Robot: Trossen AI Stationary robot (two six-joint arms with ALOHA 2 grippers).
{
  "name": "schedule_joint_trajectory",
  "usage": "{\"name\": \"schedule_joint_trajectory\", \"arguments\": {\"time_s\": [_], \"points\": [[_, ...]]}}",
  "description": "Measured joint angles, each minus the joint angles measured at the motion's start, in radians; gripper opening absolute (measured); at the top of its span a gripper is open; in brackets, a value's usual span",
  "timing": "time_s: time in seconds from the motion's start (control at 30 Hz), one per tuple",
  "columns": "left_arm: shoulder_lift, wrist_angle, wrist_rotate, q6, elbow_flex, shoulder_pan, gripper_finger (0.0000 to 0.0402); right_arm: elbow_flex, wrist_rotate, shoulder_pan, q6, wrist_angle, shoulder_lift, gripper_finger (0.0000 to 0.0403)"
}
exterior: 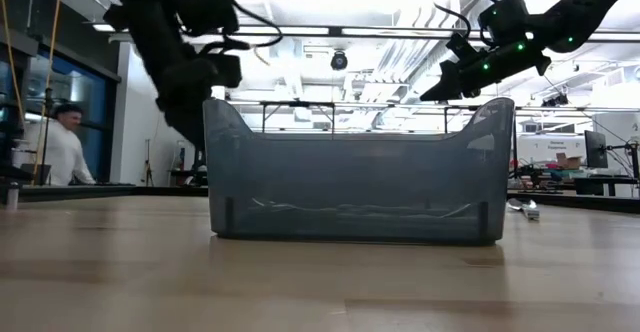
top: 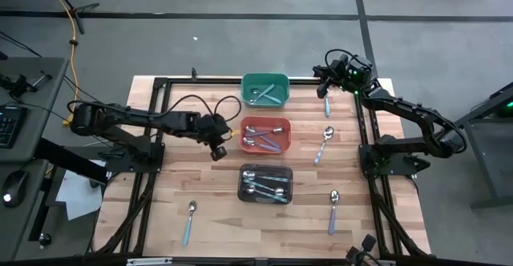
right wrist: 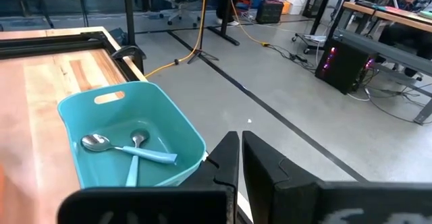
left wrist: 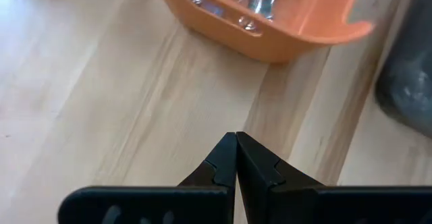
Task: Sort silverware by color (type)
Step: Put the top blue spoon into the blue bin
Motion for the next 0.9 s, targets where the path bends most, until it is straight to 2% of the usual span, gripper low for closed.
{"name": "schedule_joint_trajectory", "arguments": {"time_s": [0.3, 0.57, 0.9], "points": [[-0.001, 0.082, -0.011, -0.029, -0.075, 0.000, 0.0000, 0.000, 0.000, 0.000, 0.000, -0.029, 0.000, 0.0004], [-0.001, 0.393, 0.009, 0.027, -0.215, 0.012, 0.0000, 0.000, 0.000, 0.000, 0.000, -0.074, 0.000, 0.0004], [-0.001, 0.798, 0.023, 0.133, -0.385, 0.145, 0.0000, 0.000, 0.019, 0.000, 0.022, -0.085, 0.000, 0.0005]]}}
